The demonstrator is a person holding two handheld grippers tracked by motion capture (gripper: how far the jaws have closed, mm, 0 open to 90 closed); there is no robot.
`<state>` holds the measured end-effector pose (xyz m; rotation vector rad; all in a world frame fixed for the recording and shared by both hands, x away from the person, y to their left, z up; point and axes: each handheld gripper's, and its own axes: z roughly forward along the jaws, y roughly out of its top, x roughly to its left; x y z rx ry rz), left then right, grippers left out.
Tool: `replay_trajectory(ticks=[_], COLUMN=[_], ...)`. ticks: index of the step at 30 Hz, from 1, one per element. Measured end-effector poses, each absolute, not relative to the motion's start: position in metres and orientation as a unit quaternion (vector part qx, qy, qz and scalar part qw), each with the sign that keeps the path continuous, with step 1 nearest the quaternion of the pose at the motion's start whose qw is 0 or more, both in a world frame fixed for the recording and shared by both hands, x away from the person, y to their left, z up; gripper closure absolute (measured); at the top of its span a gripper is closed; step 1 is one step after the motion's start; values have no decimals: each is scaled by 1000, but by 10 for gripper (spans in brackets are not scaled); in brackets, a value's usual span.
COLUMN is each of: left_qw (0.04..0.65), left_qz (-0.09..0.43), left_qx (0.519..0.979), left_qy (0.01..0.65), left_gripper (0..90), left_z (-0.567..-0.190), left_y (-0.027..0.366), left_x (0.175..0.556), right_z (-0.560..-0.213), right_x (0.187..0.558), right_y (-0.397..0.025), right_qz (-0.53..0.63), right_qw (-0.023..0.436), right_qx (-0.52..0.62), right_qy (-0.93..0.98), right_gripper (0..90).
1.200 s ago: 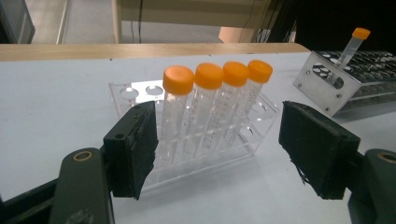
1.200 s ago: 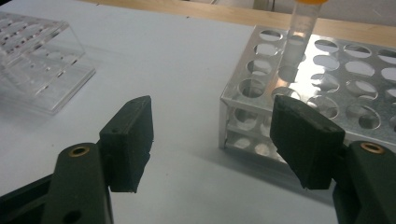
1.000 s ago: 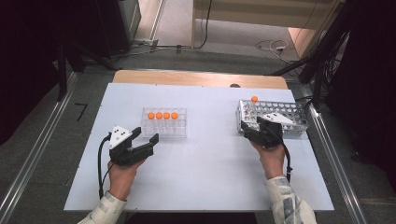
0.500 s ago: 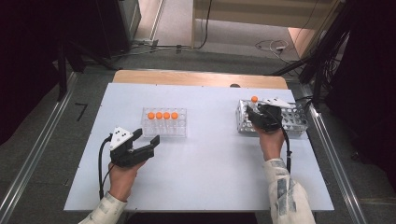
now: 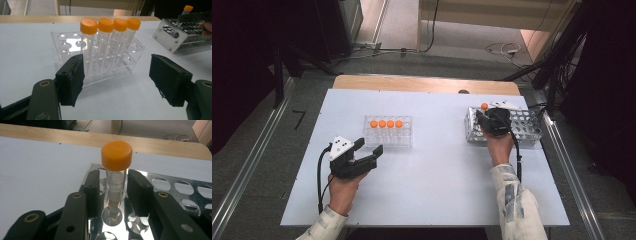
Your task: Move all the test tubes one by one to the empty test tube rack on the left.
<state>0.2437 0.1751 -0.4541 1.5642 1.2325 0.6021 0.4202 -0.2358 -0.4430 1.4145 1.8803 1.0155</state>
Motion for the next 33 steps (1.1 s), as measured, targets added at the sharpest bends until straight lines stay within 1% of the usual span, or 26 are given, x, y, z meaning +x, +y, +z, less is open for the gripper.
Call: replay_trajectory(ticks=[5, 6, 12, 20, 33], left_qw=[507, 507, 507, 508, 501], left_qz=[249, 249, 249, 250, 250], left_qx=[648, 648, 647, 646, 651], left_qy=[512, 511, 513, 512, 512], left_gripper=[279, 279, 279, 279, 265], left_z=[-454, -454, -454, -454, -455], left_y=[175, 175, 175, 175, 174], left_x=[243, 244, 243, 243, 243], right_z=[-445, -444, -440, -423, -404], right_x=[423, 423, 421, 417, 407], right_y=[-237, -238, -241, -241, -245], right_qz=[380, 380, 386, 393, 410], right_qw=[286, 286, 286, 303, 314], right_qx=[534, 533, 534, 523, 513], right_qy=[699, 699, 696, 693, 686], right_gripper=[705, 712, 715, 718, 721])
